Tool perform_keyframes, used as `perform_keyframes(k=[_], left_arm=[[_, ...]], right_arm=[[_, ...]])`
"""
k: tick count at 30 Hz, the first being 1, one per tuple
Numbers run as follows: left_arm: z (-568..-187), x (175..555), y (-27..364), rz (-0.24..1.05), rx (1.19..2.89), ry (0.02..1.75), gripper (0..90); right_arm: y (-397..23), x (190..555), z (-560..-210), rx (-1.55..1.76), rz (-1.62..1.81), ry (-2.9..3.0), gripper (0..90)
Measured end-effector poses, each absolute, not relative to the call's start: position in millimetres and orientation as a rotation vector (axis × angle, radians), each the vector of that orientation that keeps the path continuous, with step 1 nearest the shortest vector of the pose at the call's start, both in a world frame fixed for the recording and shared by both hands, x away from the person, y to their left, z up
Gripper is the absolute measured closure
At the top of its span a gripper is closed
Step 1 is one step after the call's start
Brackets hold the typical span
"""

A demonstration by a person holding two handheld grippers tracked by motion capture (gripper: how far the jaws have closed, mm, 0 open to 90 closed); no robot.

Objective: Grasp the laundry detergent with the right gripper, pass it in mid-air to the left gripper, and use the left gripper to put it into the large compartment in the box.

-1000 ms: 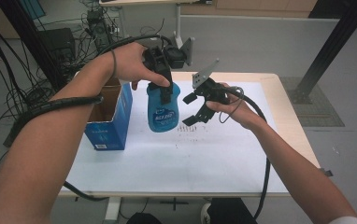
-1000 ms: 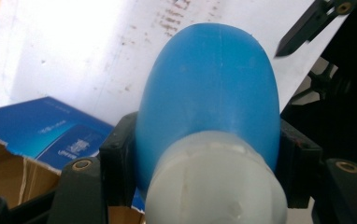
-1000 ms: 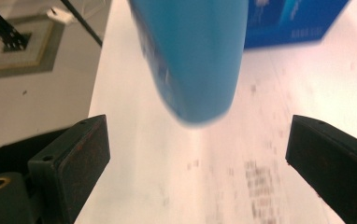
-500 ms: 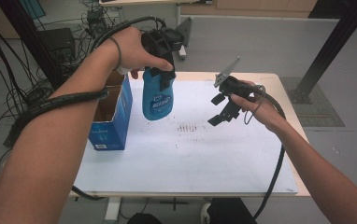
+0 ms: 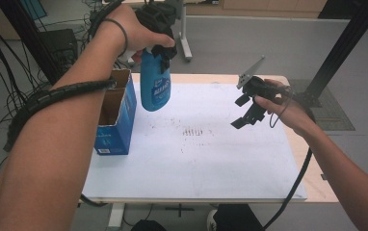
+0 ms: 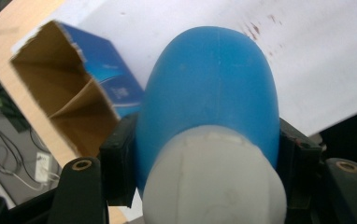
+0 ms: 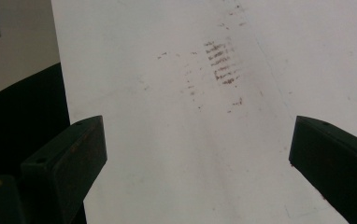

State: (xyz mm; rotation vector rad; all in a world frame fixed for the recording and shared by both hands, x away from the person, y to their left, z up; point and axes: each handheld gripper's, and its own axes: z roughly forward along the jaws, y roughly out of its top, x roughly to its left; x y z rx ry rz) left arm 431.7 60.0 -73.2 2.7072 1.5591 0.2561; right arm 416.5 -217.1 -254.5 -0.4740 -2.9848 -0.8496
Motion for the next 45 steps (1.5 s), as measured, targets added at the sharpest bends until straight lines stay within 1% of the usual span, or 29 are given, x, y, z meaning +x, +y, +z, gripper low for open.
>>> perform_keyframes(k=[4,8,11,21,32,45], left_arm=[[-62.2,433.6,73.0,0.286,2.608,1.674,37.0],[-49.6,436.7,91.0,0.291,2.554,1.772,37.0],[-42.2,438.4,105.1,0.31,2.475,1.881,37.0],[-25.8,442.7,139.2,0.323,2.324,2.047,37.0],[-18.1,445.1,167.8,0.355,2.188,2.158,37.0],[-21.1,442.4,186.4,0.362,2.12,2.222,37.0]], right_arm=[[-222.7,416.2,-253.1,-0.494,-0.826,-2.991,4.4],[-228.7,417.5,-251.7,-0.533,-0.822,-3.008,4.3],[-231.4,417.9,-251.5,-0.53,-0.816,-3.015,4.3],[-237.8,421.1,-249.4,-0.535,-0.764,-3.034,4.5],[-248.3,421.0,-247.8,-0.567,-0.716,-3.059,4.7],[-251.0,419.7,-245.9,-0.57,-0.708,-3.065,4.7]])
